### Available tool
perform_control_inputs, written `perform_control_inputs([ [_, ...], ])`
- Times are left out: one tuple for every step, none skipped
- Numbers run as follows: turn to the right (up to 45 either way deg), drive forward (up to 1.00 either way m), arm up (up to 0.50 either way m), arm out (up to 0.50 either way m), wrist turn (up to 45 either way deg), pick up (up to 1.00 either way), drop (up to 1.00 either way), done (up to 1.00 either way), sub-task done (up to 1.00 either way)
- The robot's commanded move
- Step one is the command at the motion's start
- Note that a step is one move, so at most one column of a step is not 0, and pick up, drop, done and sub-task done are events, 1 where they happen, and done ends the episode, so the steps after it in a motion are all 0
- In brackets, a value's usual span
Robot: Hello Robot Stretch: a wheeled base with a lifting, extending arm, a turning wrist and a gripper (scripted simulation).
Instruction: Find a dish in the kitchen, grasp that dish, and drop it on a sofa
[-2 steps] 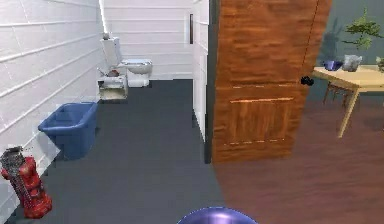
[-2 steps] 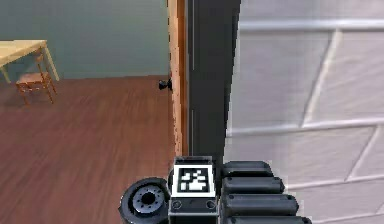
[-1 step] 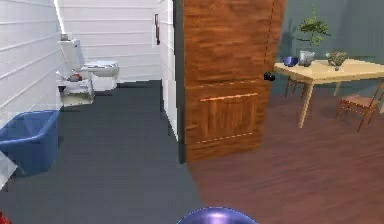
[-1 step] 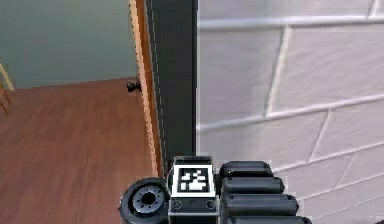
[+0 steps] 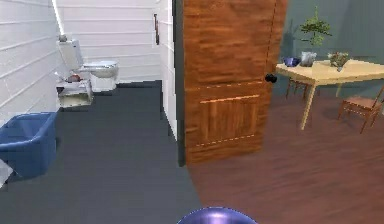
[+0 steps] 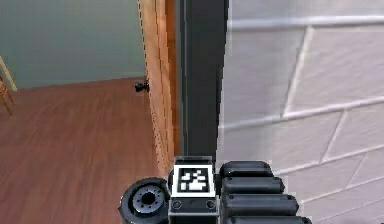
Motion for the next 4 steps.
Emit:
perform_control_inputs([
  [-45.0, 0.0, 0.0, 0.0, 0.0, 0.0, 0.0, 0.0, 0.0],
  [-30.0, 0.0, 0.0, 0.0, 0.0, 0.0, 0.0, 0.0, 0.0],
  [0.0, 0.1, 0.0, 0.0, 0.0, 0.0, 0.0, 0.0, 0.0],
  [45.0, 0.0, 0.0, 0.0, 0.0, 0.0, 0.0, 0.0, 0.0],
])
